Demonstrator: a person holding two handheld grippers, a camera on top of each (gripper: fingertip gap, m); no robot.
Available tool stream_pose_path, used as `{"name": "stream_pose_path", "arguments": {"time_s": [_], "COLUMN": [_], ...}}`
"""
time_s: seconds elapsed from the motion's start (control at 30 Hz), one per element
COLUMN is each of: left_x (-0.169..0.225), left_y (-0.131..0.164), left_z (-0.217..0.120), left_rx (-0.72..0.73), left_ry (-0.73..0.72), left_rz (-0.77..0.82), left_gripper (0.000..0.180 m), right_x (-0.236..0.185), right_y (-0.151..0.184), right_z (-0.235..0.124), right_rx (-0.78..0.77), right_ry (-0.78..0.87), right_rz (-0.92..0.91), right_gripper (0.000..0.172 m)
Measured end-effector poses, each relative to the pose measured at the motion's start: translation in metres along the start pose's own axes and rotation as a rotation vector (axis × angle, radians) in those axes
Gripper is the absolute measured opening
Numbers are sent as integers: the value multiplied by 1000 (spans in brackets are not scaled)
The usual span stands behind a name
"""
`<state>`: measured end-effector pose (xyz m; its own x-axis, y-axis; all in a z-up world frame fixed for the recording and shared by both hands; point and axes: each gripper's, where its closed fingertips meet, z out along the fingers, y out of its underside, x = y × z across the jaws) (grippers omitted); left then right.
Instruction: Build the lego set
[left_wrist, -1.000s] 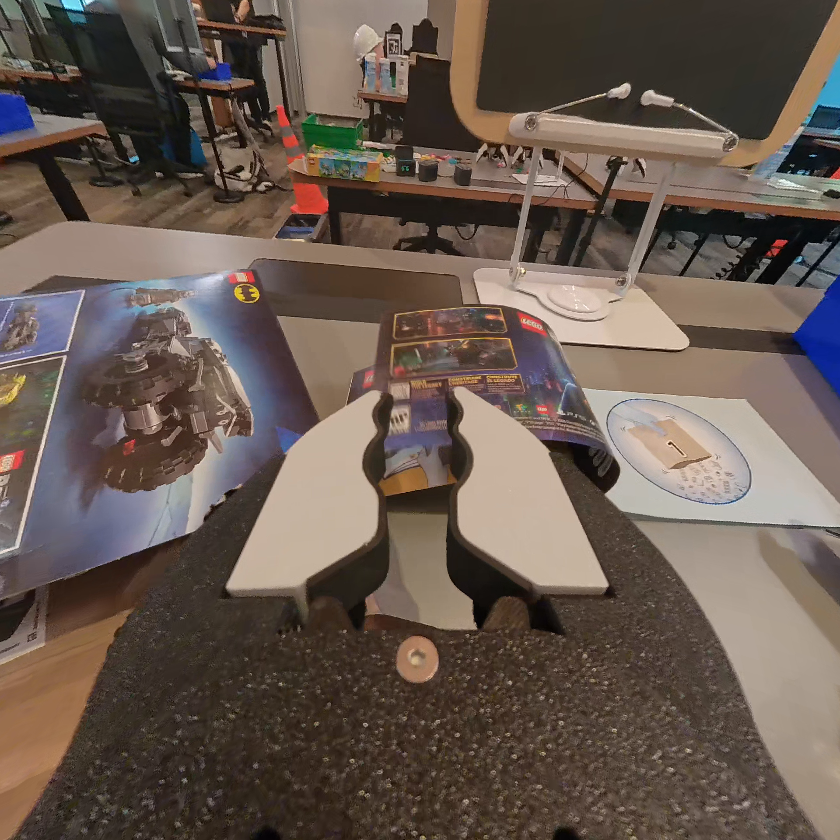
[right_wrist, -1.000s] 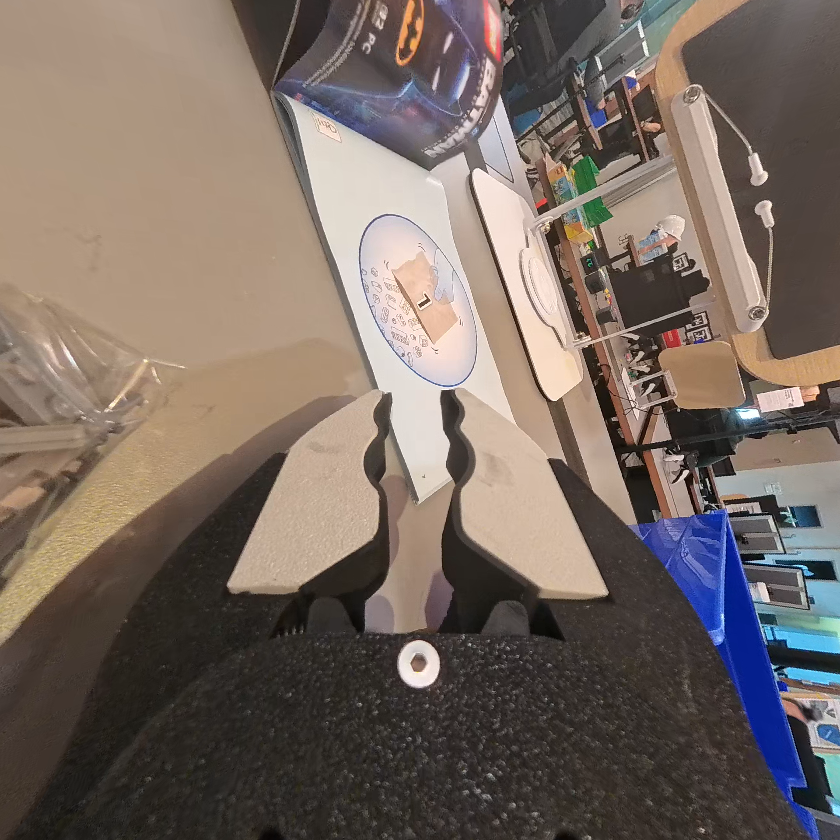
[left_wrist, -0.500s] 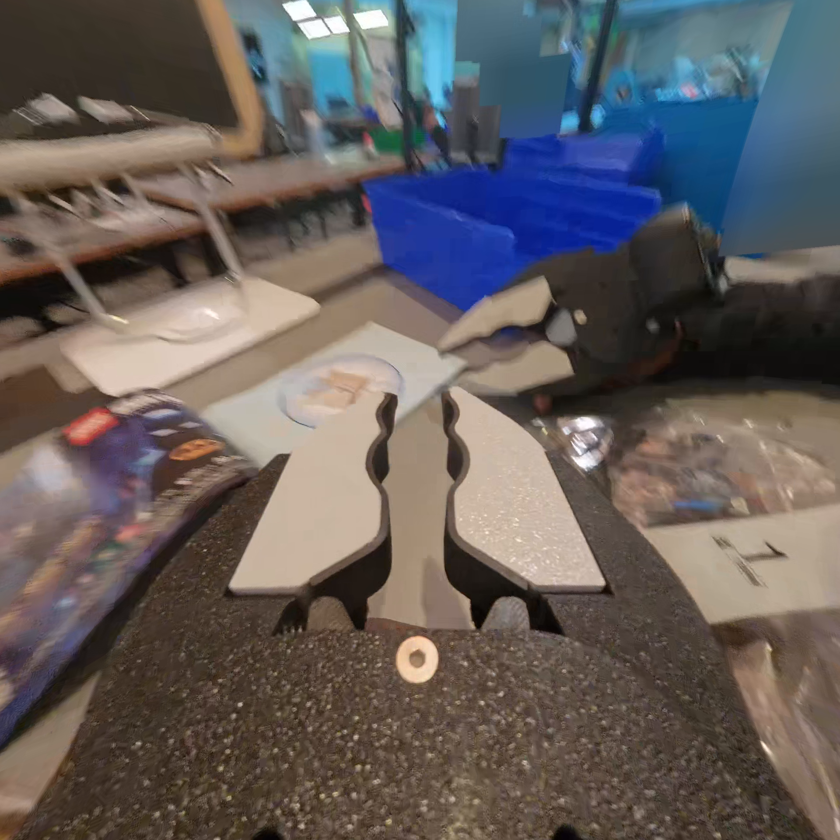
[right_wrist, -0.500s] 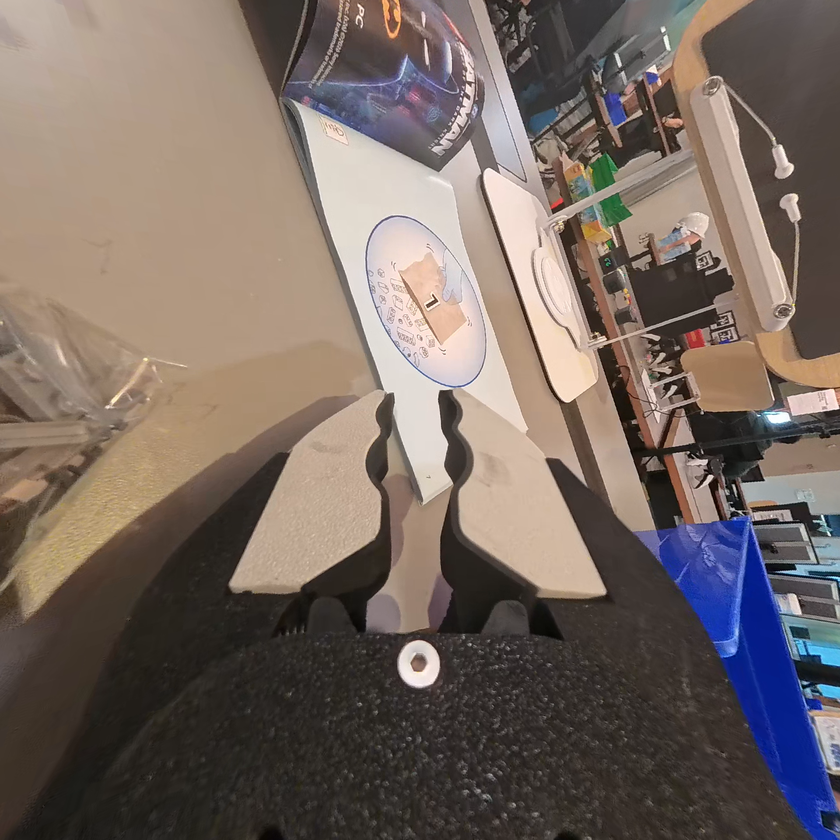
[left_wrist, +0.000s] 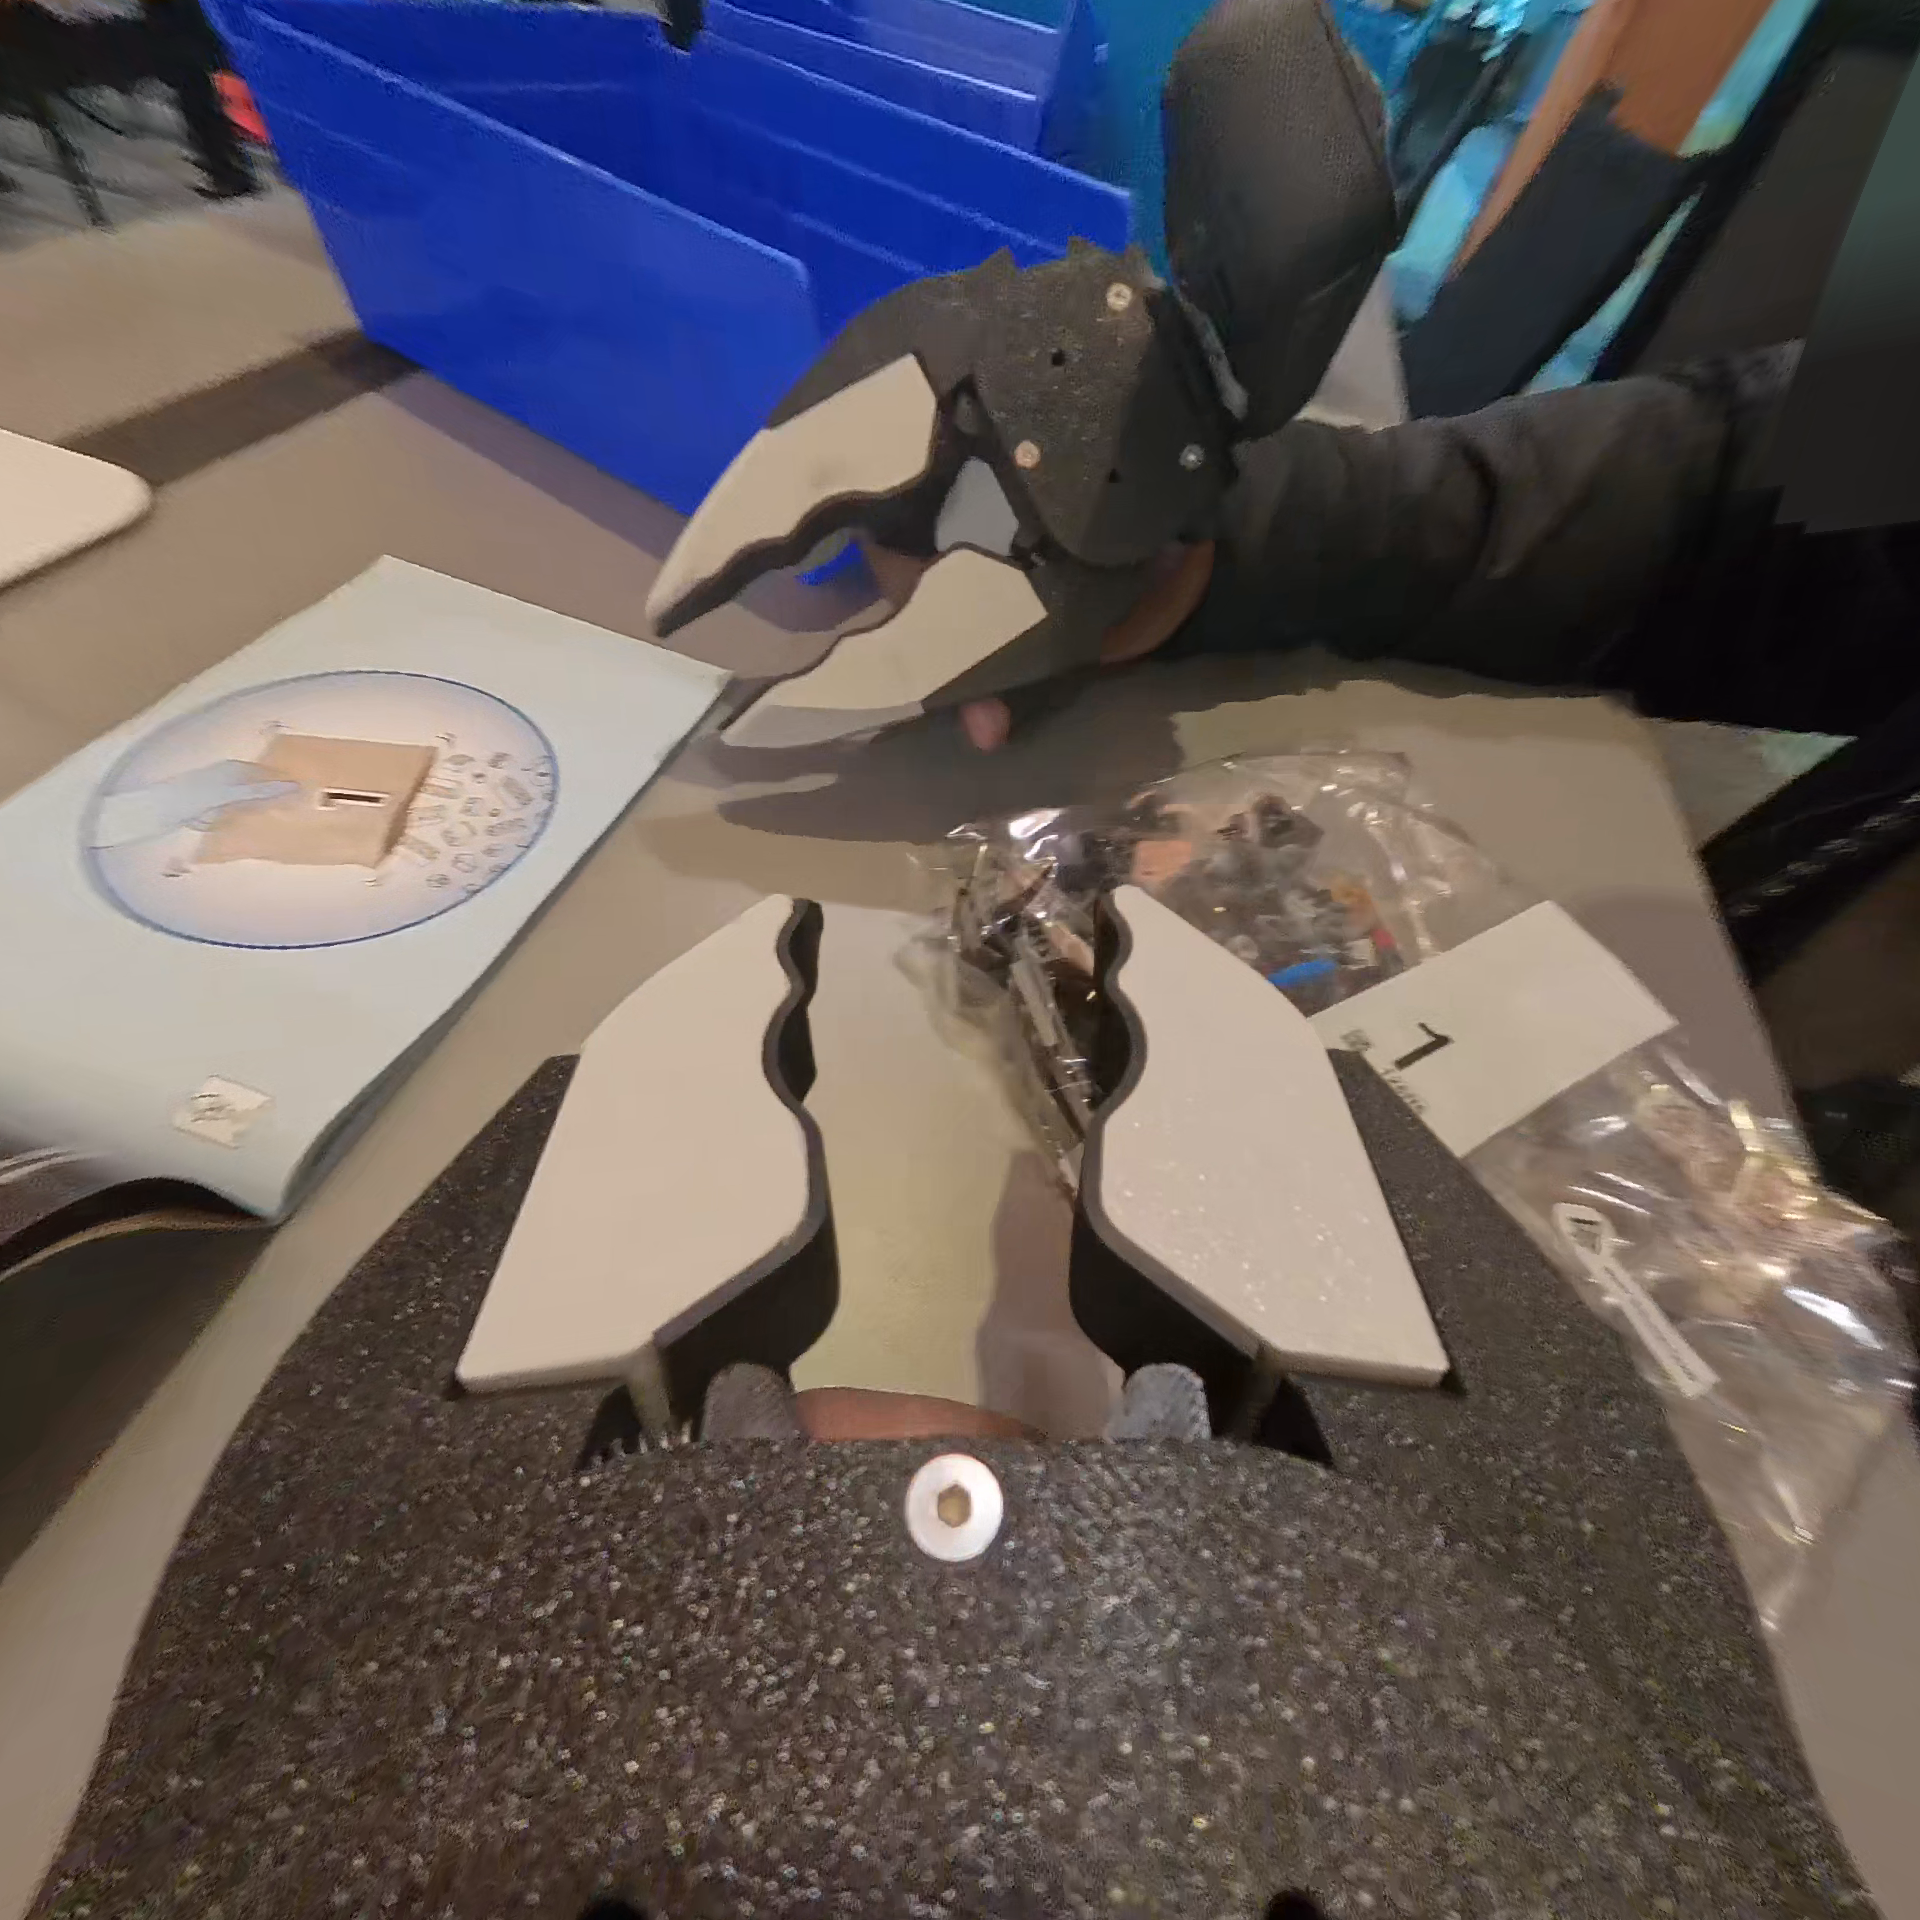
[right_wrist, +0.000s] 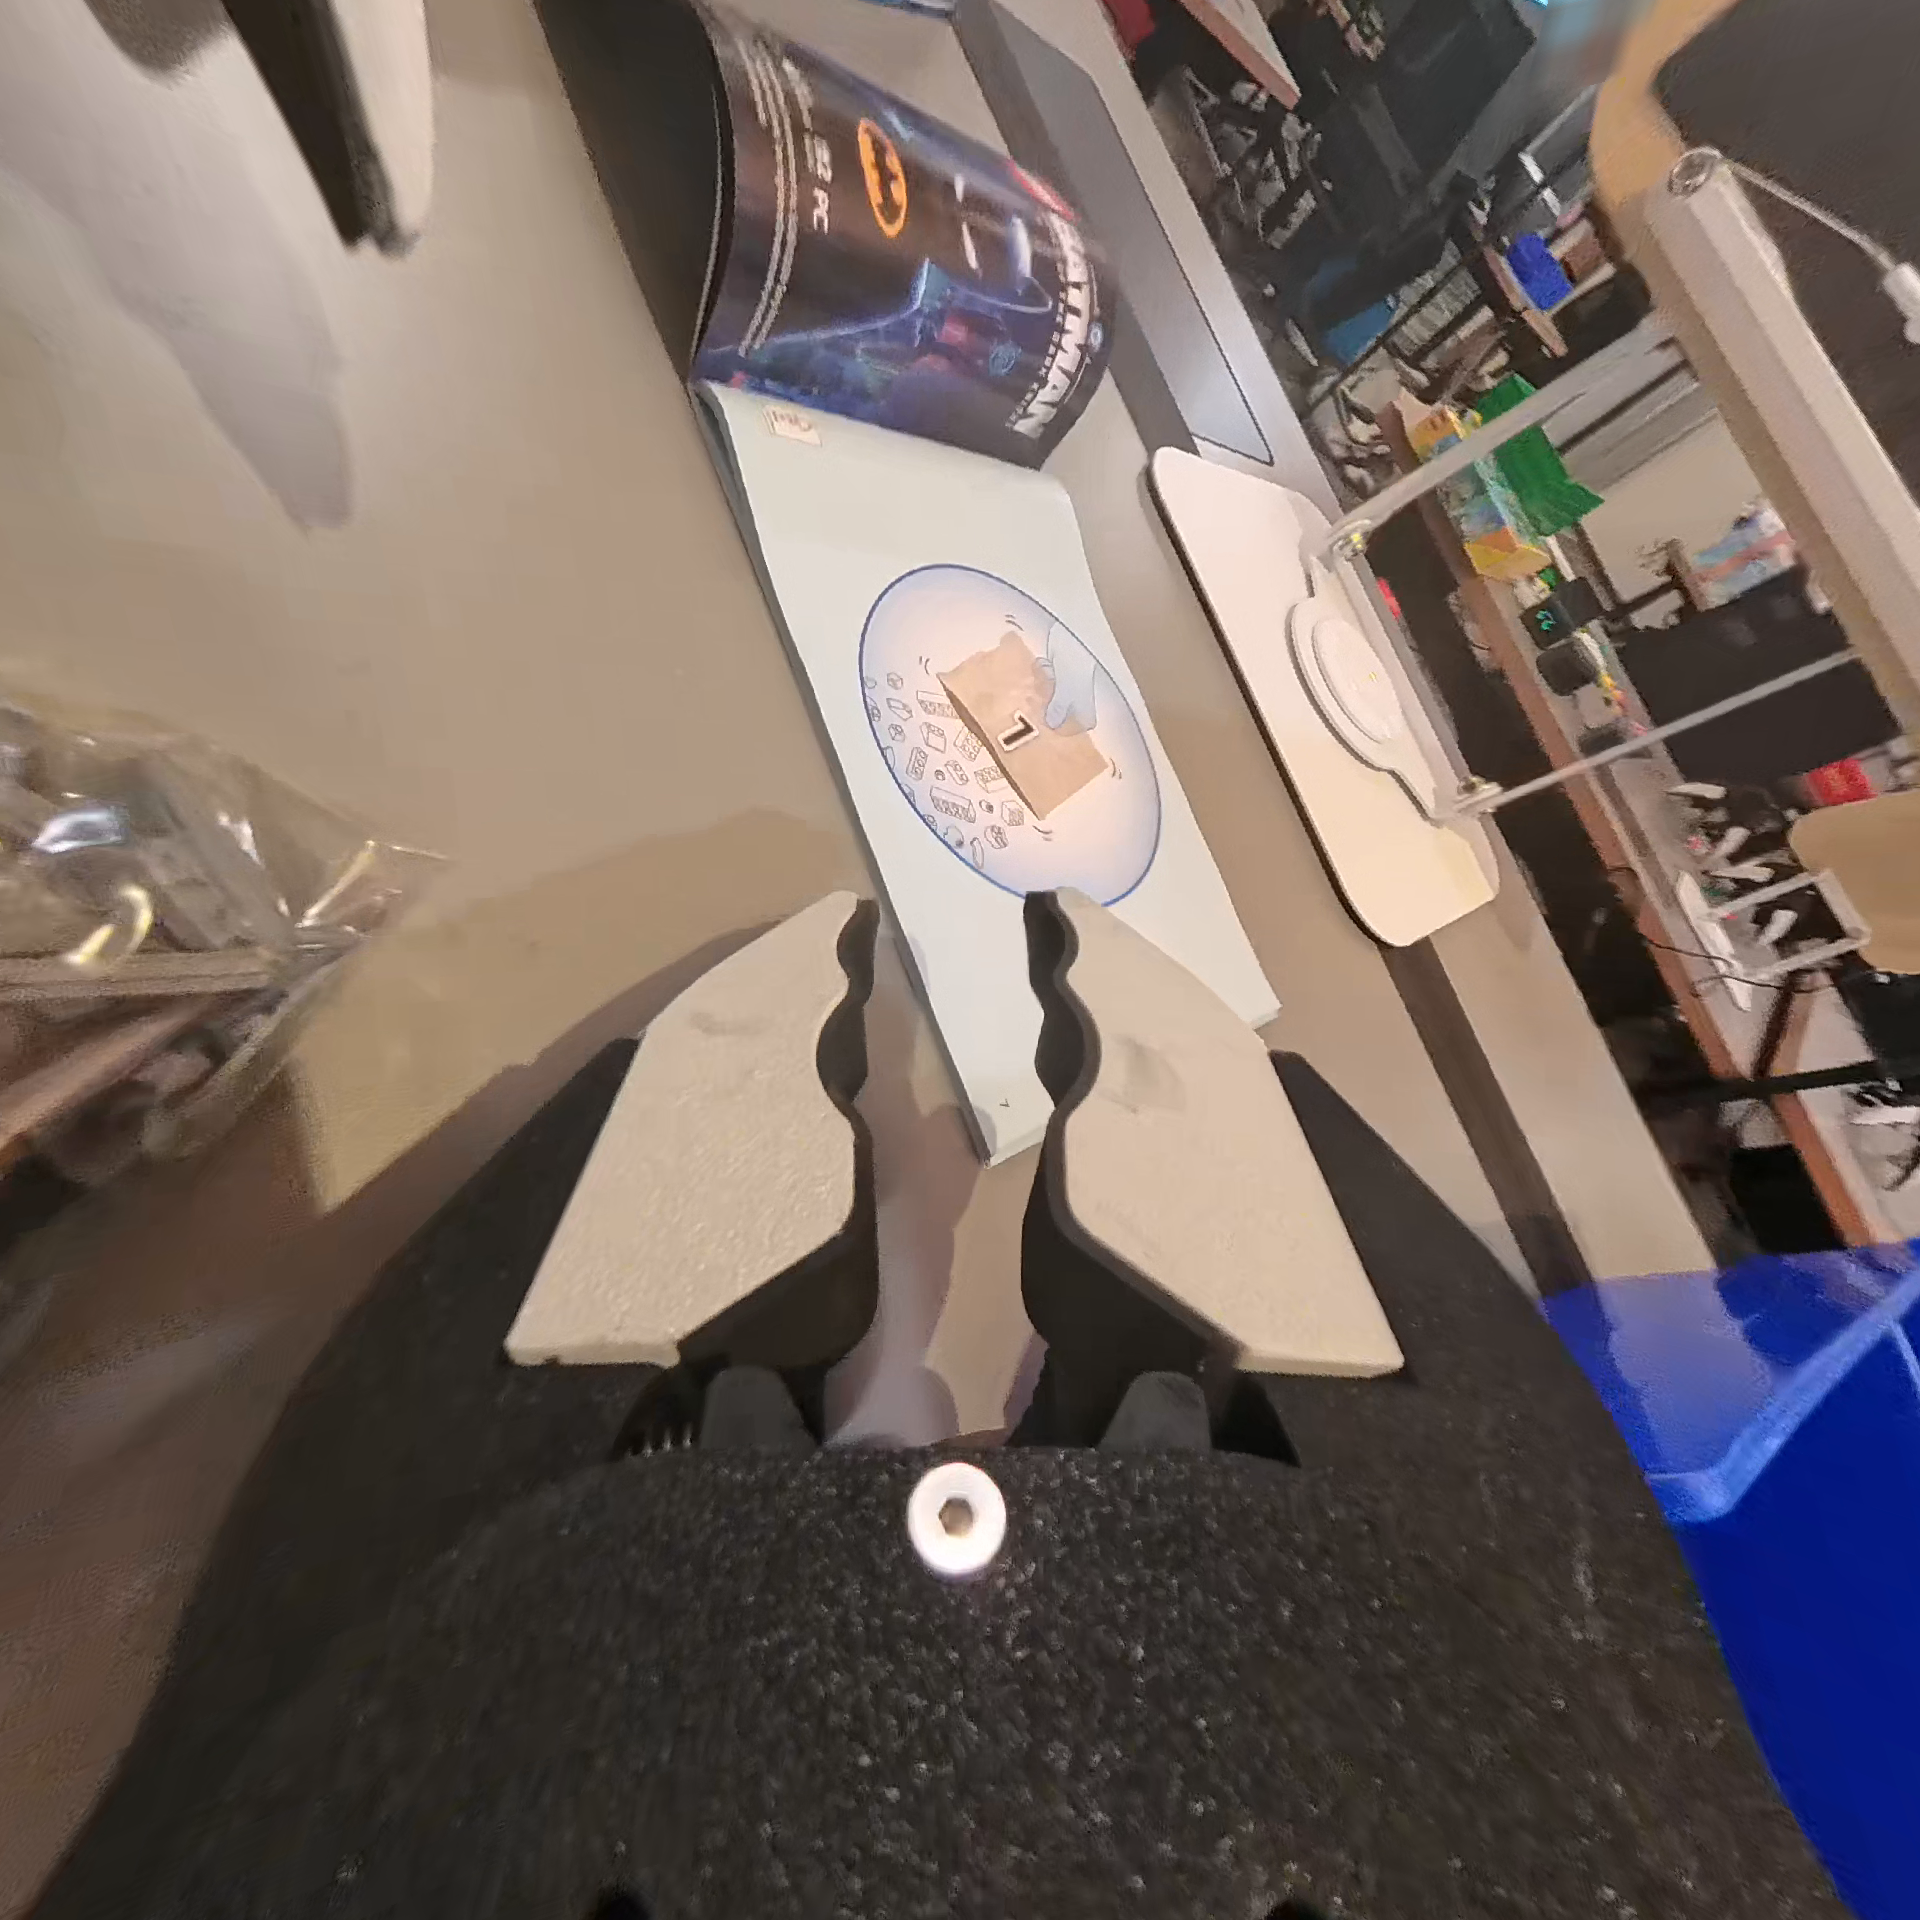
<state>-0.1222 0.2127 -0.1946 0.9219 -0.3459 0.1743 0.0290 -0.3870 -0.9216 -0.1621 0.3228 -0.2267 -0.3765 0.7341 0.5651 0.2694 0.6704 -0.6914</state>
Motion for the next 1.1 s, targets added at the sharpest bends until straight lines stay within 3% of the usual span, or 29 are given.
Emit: {"name": "stream_pose_path", "arguments": {"time_s": [0.17,0.37,0.63,0.87,0.97,1.1], "left_x": [1,21,78,132,131,126], "left_y": [-8,-1,-34,-8,-1,15], "left_z": [14,37,65,95,109,120], "left_rx": [-3,-248,-347,-543,-626,-777], "left_ry": [149,320,523,644,609,592], "left_rz": [-65,140,401,711,804,834], "left_gripper": [55,69,66,47,44,53], "right_x": [0,11,27,29,28,27], "right_y": [-7,-12,-10,-9,-9,-8], "right_z": [-8,-15,-18,-18,-17,-15], "right_rx": [75,138,173,177,168,159], "right_ry": [-60,-57,-90,-106,-110,-125], "right_rz": [56,147,315,345,336,341], "right_gripper": [33,33,33,32,32,32]}}
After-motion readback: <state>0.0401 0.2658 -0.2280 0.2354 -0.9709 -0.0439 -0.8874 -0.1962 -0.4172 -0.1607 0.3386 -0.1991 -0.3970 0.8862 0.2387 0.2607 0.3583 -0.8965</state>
